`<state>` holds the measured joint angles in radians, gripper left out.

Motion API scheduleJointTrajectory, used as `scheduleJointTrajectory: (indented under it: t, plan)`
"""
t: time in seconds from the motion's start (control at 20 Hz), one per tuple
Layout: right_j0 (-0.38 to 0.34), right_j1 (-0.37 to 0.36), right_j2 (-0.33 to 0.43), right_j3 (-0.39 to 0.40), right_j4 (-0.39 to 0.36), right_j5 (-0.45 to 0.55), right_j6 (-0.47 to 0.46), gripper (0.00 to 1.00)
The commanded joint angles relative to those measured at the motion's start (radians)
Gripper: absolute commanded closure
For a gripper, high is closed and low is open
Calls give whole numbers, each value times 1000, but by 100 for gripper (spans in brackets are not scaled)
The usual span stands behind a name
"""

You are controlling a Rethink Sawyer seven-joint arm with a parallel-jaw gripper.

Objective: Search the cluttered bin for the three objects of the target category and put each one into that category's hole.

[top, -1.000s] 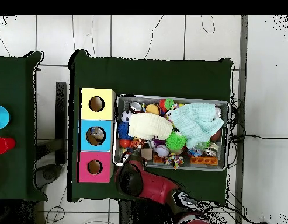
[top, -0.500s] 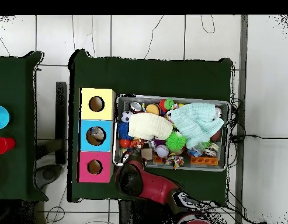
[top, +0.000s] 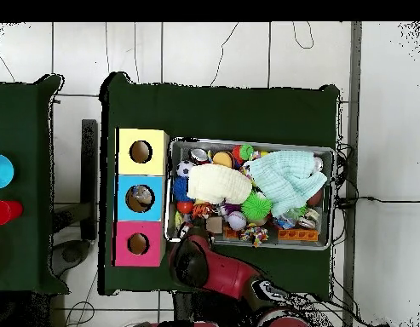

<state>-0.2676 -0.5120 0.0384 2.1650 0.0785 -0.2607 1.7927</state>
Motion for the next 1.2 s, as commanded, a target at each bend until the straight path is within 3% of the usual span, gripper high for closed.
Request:
scheduleJointTrajectory:
  t: [0.05,0.5,0.85,0.9,1.2]
  plan:
    - [-16,97,45,6,-1,3,212,100]
    - [6,31,34,13,36,106,189,100]
    - [-16,35,67,24,20,64,209,100]
    - [-17,35,69,25,21,61,212,0]
    - [-22,25,84,31,42,79,224,0]
